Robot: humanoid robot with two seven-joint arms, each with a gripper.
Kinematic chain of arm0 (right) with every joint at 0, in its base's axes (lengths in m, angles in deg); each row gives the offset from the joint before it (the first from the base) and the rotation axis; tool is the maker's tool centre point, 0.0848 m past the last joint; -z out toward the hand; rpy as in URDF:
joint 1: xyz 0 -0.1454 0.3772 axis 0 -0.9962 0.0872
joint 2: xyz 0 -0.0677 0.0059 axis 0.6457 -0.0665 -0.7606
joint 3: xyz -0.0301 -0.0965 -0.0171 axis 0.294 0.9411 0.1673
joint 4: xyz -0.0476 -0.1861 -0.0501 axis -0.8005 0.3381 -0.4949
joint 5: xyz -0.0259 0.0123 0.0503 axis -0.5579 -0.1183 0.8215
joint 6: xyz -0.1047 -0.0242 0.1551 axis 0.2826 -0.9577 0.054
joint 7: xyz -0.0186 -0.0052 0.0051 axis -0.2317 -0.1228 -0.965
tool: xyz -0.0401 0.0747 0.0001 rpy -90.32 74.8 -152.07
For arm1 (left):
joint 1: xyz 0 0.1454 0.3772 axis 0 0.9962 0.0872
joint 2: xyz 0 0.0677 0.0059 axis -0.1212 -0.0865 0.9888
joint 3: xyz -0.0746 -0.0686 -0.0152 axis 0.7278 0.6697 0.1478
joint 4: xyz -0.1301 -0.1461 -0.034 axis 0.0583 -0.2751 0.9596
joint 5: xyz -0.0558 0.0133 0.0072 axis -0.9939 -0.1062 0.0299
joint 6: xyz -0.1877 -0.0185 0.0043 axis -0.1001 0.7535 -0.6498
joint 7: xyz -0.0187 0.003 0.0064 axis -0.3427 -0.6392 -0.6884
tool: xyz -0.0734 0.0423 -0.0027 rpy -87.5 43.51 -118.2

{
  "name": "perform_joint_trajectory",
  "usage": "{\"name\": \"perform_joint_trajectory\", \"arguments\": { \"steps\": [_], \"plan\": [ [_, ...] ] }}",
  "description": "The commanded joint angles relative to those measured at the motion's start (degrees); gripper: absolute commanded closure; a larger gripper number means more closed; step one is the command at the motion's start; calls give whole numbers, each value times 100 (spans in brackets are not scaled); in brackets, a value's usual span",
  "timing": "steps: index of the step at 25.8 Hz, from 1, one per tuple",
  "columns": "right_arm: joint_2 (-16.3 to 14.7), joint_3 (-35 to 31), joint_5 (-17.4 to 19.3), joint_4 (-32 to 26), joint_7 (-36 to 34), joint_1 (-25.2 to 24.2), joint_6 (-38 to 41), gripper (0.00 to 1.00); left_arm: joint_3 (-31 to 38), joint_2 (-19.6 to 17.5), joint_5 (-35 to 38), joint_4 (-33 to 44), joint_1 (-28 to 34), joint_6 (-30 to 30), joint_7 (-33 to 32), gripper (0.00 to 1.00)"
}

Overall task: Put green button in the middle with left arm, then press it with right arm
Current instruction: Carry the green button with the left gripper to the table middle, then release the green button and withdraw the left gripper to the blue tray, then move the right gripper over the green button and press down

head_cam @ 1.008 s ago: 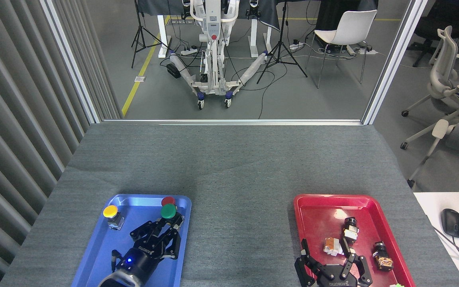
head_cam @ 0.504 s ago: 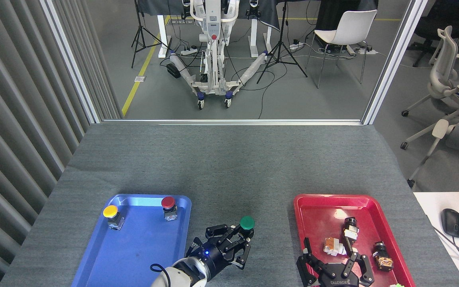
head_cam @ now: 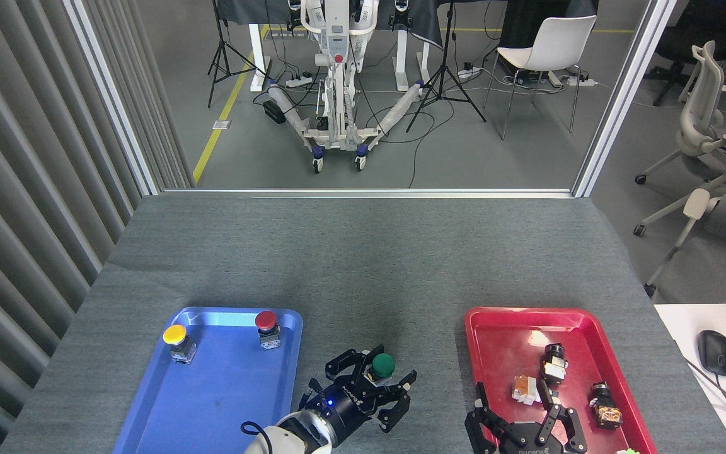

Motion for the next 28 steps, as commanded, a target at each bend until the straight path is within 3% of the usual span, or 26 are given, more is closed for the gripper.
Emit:
{"name": "perform_joint_trajectory", "arguments": {
  "steps": [1,3,10,13,16,19,23,28],
  "plan": [
    [-14,11,-1,77,-8,-1,61,2,18,-49,-48,611,222,8,1,1],
    [-23,11,8,121,-8,-1,70,4,45,-93,-40,1226,511,61,1,1],
    [-6,108,8,139,-8,8,61,5,537,-972,-75,3775,1769,896,-175,1],
    [12,248,-1,244,1,52,61,6,1513,-1121,-444,3889,2366,1318,-131,1],
    [38,503,-18,323,1,228,61,14,2233,-1095,-541,3784,2841,1871,19,1],
    [47,811,-9,596,1,448,61,33,2295,-1147,-576,3801,2946,2398,-34,1],
    [153,1162,-27,1026,9,852,8,70,2356,-1147,-848,3775,2955,2627,-157,1],
    [372,1417,-36,1448,27,1309,-106,86,2374,-1165,-971,3749,2964,2583,-438,1]
  ]
}}
